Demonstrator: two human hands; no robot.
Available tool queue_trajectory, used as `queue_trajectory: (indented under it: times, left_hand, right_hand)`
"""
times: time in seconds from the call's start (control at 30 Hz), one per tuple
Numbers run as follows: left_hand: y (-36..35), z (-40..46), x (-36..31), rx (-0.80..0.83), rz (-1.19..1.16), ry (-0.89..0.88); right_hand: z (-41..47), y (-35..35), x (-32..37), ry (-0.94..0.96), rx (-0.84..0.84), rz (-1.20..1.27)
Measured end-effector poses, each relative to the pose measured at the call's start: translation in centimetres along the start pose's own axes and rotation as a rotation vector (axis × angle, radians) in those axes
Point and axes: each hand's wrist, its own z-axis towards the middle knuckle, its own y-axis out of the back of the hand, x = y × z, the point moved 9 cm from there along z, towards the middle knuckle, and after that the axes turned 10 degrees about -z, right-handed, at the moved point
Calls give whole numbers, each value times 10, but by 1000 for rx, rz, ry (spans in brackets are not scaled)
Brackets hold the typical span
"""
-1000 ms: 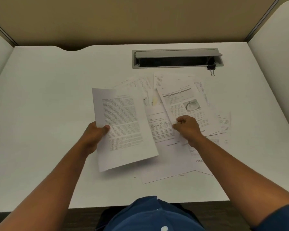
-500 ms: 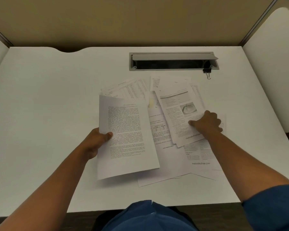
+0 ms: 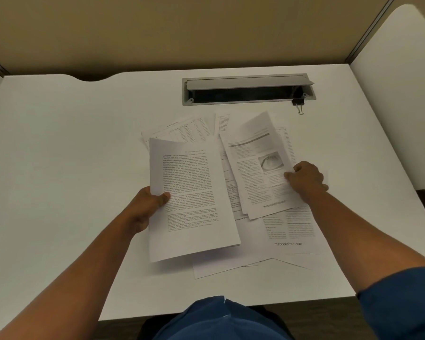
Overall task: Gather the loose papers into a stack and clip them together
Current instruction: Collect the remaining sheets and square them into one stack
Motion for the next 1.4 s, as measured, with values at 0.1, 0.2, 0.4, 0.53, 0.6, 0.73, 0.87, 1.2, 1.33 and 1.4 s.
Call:
queue_trajectory:
  times: [0.1, 0.2, 0.4, 0.53, 0.6, 0.73, 0.87, 1.2, 1.33, 1.4]
  left_hand:
    - [3, 2, -2, -20, 3, -24]
    - [7, 4, -5, -55, 8, -52]
    - [16, 6, -9, -118, -52, -86]
    - [12, 3, -9, -72, -141, -80]
    - [8, 2, -9, -47, -193, -74]
    - [-2, -1, -13, 17, -275, -98]
    - [-5, -2, -17, 64, -298, -123]
    - [-14, -10, -25, 148, -572, -86]
    - [-4, -3, -16, 25, -332, -147]
    - [-2, 1, -10, 22, -292, -131]
  right_hand:
    - [-5, 13, 12, 125, -75, 218]
    - [-13, 28, 31, 251, -95, 305]
    - [-32, 28, 68, 322, 136, 531]
    - [-58, 3, 99, 401, 346, 500]
    - [-75, -10, 112, 440, 412, 462]
    - [-103, -31, 127, 443, 508, 450]
    - [-122, -39, 139, 476, 522, 435]
    - [-142, -45, 150, 586, 445, 447]
    - [-136, -51, 146, 552, 462, 479]
    - [-120, -47, 134, 455, 455, 536]
